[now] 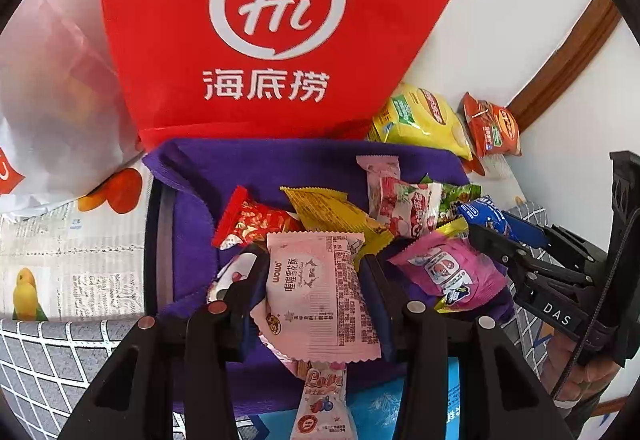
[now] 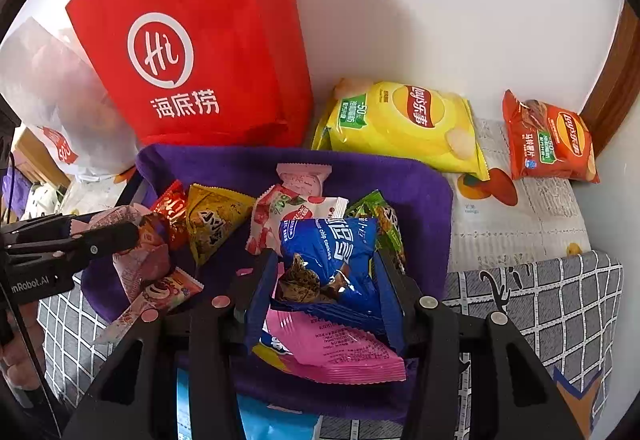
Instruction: Organize snacks
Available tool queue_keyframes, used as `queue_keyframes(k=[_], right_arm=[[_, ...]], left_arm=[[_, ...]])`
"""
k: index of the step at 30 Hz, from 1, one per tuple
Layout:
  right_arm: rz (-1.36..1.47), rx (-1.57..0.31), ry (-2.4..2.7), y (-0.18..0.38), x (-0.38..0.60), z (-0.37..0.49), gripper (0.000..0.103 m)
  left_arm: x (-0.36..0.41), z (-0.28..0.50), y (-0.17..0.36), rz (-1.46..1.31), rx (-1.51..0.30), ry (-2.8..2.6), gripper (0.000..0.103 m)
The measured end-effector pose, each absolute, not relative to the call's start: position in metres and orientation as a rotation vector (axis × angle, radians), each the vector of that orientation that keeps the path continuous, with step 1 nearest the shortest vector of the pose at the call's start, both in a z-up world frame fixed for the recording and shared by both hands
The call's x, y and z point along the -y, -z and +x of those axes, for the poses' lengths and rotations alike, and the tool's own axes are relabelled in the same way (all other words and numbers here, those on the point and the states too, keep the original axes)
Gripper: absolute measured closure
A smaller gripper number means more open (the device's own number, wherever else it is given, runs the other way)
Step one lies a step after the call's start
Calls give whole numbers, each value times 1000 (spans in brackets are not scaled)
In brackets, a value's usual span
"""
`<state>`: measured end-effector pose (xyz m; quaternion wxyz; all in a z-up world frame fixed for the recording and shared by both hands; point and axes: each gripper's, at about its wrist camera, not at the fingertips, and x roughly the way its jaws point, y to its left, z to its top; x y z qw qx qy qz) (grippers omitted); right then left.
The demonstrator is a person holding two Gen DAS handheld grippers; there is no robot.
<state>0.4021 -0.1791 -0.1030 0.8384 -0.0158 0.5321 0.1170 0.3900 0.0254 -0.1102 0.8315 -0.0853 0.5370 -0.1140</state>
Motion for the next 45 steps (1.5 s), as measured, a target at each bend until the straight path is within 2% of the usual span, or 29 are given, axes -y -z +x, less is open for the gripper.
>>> queue_keyframes(k=[29, 34, 38, 45], right_arm=[[-11, -1145, -242, 102, 178, 406, 52], [-2, -1101, -242, 83, 177, 399, 51], [15, -1028, -244, 57, 176, 388, 43], [27, -978, -251, 20, 175, 353, 42]], left_arm=[[-15, 391, 117, -158, -1182, 238, 58], [-13, 384, 102, -150, -1165, 234, 50], [-15, 378, 87, -159, -1145, 232, 45], [-18, 341, 54, -147, -1085, 230, 42]])
